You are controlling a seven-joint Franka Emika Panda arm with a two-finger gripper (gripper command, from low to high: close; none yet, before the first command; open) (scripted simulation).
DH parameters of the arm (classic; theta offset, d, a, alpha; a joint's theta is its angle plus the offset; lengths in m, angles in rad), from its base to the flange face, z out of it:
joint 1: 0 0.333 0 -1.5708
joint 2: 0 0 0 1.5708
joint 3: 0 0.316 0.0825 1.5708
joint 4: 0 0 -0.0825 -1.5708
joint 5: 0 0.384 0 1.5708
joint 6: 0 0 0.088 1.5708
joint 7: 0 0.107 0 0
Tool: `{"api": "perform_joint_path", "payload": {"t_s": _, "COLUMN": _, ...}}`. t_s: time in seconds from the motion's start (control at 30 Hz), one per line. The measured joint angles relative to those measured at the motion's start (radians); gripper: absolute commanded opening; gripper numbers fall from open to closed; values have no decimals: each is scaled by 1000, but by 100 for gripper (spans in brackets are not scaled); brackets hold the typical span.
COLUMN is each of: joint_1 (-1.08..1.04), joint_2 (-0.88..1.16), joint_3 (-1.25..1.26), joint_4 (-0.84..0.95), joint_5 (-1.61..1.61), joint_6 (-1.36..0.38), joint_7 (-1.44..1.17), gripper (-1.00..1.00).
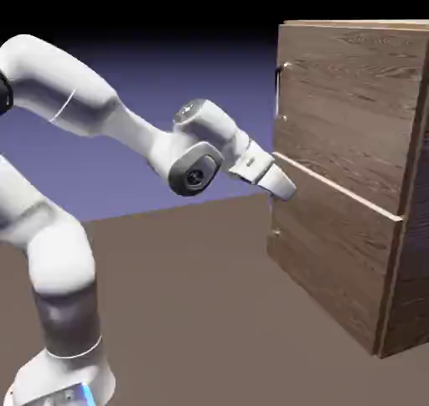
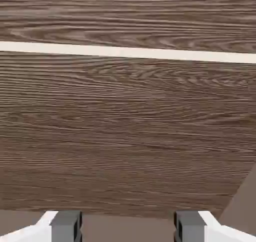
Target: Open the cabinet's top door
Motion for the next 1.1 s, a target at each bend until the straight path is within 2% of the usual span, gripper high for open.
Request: {"api": "perform_joint_path", "payload": {"t_s": 1.1, "joint_1": -787, "joint_2": -385, "joint_3": 924, "joint_4": 567, "joint_5": 1435, "joint_6": 81, "joint_7": 1397, "gripper": 0}}
